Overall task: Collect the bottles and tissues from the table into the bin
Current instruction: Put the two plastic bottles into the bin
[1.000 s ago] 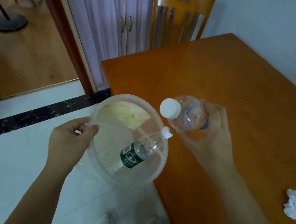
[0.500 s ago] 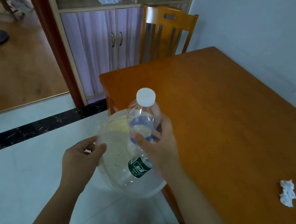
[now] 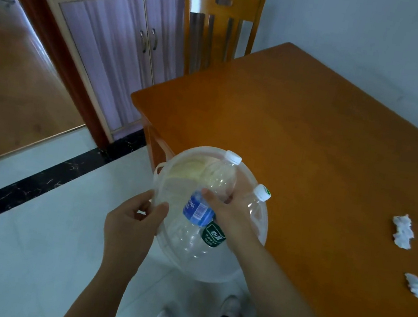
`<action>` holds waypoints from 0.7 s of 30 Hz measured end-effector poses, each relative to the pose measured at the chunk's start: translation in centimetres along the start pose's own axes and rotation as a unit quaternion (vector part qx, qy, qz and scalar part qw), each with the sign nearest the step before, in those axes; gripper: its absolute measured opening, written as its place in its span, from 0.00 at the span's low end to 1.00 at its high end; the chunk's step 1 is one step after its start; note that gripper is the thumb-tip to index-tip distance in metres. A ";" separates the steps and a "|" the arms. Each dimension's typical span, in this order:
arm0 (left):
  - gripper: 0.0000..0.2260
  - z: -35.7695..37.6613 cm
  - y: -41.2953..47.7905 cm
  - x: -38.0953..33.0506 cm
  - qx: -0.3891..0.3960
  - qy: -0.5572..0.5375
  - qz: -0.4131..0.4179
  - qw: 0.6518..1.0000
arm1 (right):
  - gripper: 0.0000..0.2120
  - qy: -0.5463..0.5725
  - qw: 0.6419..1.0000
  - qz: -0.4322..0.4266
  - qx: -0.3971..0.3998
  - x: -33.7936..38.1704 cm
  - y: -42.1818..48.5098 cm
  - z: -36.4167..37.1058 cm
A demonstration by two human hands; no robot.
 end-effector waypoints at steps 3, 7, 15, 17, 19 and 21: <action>0.12 0.6 -0.3 -0.4 0.023 0.014 0.016 1.000 | 0.31 0.004 0.999 0.022 -0.028 -0.9 -0.5 -0.8; 0.09 1.2 -0.4 -0.8 0.062 0.042 0.037 0.996 | 0.26 -0.009 0.998 -0.018 -0.059 -1.5 -2.2 -2.4; 0.15 2.7 -0.2 -2.7 0.142 -0.005 -0.025 0.990 | 0.20 -0.036 0.980 -0.140 -0.138 -0.3 -8.1 -8.2; 0.19 4.0 -0.4 -4.1 0.167 -0.023 -0.021 0.986 | 0.19 -0.057 0.970 -0.168 -0.166 0.6 -9.4 -10.0; 0.18 5.4 -0.6 -5.8 0.185 -0.038 -0.001 0.982 | 0.20 -0.082 0.958 -0.191 -0.196 1.5 -10.6 -11.9; 0.16 7.2 -0.9 -7.6 0.203 -0.055 0.028 0.977 | 0.21 -0.099 0.947 -0.205 -0.226 2.3 -11.5 -13.9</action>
Point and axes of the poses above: each hand's wrist, its own y-axis towards the middle knuckle, its own z-axis out of the palm, x = y × z, the point moved 8 cm from there along y, towards the middle knuckle, and after that the axes turned 15 degrees about -y, right-handed, at the moved point
